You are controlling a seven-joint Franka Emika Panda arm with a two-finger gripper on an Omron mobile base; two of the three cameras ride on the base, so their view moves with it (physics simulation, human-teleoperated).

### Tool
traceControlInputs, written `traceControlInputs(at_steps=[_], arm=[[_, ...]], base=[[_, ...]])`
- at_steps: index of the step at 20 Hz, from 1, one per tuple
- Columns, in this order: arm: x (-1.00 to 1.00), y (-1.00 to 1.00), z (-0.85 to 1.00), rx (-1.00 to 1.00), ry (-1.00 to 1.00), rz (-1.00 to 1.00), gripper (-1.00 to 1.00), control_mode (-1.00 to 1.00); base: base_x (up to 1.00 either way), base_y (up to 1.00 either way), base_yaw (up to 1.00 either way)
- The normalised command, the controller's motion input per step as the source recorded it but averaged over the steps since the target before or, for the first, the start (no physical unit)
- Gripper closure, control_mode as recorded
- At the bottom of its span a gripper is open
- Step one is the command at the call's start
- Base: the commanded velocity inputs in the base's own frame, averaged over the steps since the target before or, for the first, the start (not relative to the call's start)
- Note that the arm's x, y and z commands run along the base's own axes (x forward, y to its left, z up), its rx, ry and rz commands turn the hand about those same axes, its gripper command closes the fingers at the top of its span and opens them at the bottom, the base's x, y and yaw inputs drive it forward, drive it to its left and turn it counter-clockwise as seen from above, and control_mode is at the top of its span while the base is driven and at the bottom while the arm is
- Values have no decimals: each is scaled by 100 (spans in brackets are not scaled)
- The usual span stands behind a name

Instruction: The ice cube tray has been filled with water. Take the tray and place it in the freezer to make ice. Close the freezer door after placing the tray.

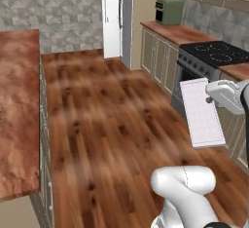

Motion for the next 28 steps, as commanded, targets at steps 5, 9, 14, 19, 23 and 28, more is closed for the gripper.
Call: traceControlInputs(at_steps=[5, 9, 14, 19, 23, 28], arm=[[0, 0, 0, 0, 0, 0, 100, 100], [0, 0, 0, 0, 0, 0, 100, 100], [0, 0, 0, 0, 0, 0, 100, 100], [0, 0, 0, 0, 0, 0, 100, 100], [0, 0, 0, 0, 0, 0, 100, 100], [0, 0, 0, 0, 0, 0, 100, 100]], base=[[100, -17, 4], [100, -15, 1], [100, -14, 0], [100, -20, 0], [100, -16, -2], [100, -16, -4]])
